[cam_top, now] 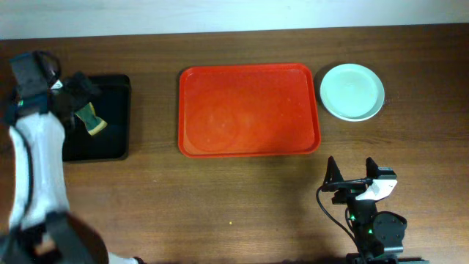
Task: Clean dirty plates on tray and stack at the side
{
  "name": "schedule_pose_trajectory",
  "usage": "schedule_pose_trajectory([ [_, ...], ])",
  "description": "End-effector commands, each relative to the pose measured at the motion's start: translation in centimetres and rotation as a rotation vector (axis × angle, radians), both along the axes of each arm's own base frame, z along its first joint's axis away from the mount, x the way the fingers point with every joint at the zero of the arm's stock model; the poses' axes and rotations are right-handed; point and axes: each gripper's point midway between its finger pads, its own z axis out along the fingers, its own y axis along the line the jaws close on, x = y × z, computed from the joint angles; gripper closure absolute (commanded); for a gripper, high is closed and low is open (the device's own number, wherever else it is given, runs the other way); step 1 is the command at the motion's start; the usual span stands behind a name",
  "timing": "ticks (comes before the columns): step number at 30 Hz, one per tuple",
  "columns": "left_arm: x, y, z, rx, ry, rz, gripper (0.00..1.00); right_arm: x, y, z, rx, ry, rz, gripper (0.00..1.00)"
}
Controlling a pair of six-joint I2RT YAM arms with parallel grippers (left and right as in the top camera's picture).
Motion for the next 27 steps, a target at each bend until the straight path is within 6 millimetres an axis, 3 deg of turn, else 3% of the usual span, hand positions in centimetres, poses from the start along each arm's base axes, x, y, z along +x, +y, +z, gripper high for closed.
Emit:
schedule_pose_trajectory([
  [1, -3.3, -3.4, 7.6, 0.254, -0.139, -0.232, 0.01, 0.0, 0.1, -0.2, -0.011, 0.003, 0.001, 0.01],
  [3, -6.9, -5.7, 9.5, 0.347, -0.19, -0.324, 0.01, 0.0, 0.1, -0.2, -0.011, 0.003, 0.001, 0.01],
  [6, -9.0, -9.6, 10.7, 0.315, -0.292, -0.48, 0.01, 0.0, 0.1, -0.2, -0.011, 0.003, 0.001, 0.01],
  [10, -9.6, -11.1, 8.0, 0.254, -0.28, -0.54, 0.01, 0.0, 0.1, -0.2, -0.011, 0.003, 0.001, 0.01],
  [15, -13.6, -12.0, 4.9, 0.353, -0.453, -0.523, 0.01, 0.0, 0.1, -0.2, -0.011, 0.003, 0.001, 0.01],
  [18, -16.4, -14.0, 2.6, 0.353, -0.512, -0.572, 0.0, 0.0, 0.1, -0.2, -0.011, 0.003, 0.001, 0.01],
  [22, -17.8, -15.2, 1.5, 0.376, -0.581, -0.602, 0.01, 0.0, 0.1, -0.2, -0.011, 0.003, 0.001, 0.01],
  [27, -18.4, -16.9, 1.6, 0.445, -0.777, -0.639, 0.01, 0.0, 0.1, -0.2, -0.011, 0.003, 0.001, 0.01],
])
